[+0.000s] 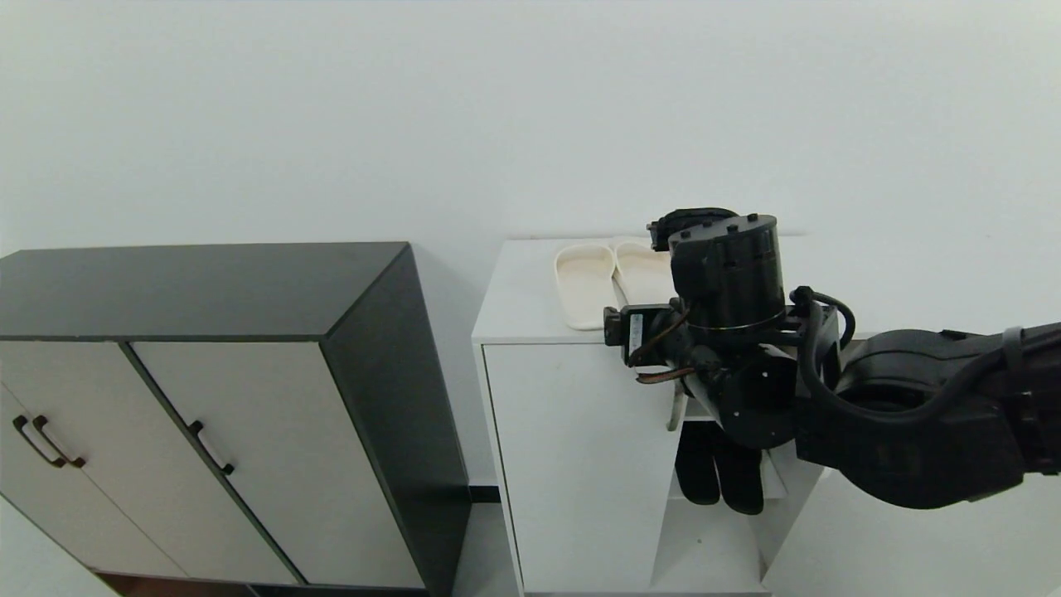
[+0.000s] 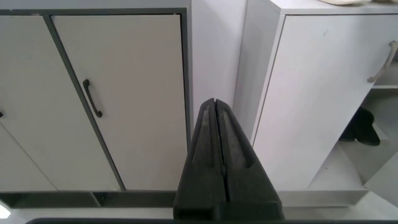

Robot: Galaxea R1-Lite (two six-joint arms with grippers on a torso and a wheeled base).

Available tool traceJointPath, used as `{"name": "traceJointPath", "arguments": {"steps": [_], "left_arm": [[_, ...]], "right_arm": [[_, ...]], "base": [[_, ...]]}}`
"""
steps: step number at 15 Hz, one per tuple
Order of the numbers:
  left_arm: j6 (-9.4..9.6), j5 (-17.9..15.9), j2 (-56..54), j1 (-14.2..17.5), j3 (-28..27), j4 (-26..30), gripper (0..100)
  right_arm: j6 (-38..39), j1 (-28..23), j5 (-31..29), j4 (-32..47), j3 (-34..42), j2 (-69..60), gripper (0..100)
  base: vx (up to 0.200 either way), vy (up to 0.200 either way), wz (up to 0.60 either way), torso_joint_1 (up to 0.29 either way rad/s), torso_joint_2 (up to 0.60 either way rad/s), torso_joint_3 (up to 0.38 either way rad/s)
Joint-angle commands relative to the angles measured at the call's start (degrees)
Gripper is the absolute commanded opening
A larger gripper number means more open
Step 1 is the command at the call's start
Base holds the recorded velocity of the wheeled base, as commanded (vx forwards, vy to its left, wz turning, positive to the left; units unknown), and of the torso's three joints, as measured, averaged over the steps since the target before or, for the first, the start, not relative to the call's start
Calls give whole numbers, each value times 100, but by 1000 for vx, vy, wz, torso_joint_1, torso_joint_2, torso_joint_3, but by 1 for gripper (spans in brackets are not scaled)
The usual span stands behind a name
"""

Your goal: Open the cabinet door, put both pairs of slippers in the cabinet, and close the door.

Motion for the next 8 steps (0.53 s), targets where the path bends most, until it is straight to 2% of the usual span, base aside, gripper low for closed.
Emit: {"name": "traceJointPath", "arguments": {"steps": [1,4,7,8], "left_arm": [[2,-1,7,6,1,0,0],[2,-1,7,6,1,0,0],[-7,8,7,-3,1,0,0],[-7,8,7,6,1,0,0]], "right_arm": [[-20,-16,-3,-1,-26,100,100],[-117,-69,103,-71,-158,197,100],[-223,-166,586,-220,-237,302,100],[-310,-262,656,-220,-386,416,100]], "base": [[200,0,0,2,-7,12],[200,0,0,15,1,1],[200,0,0,1,1,1],[0,0,0,0,0,0]]}}
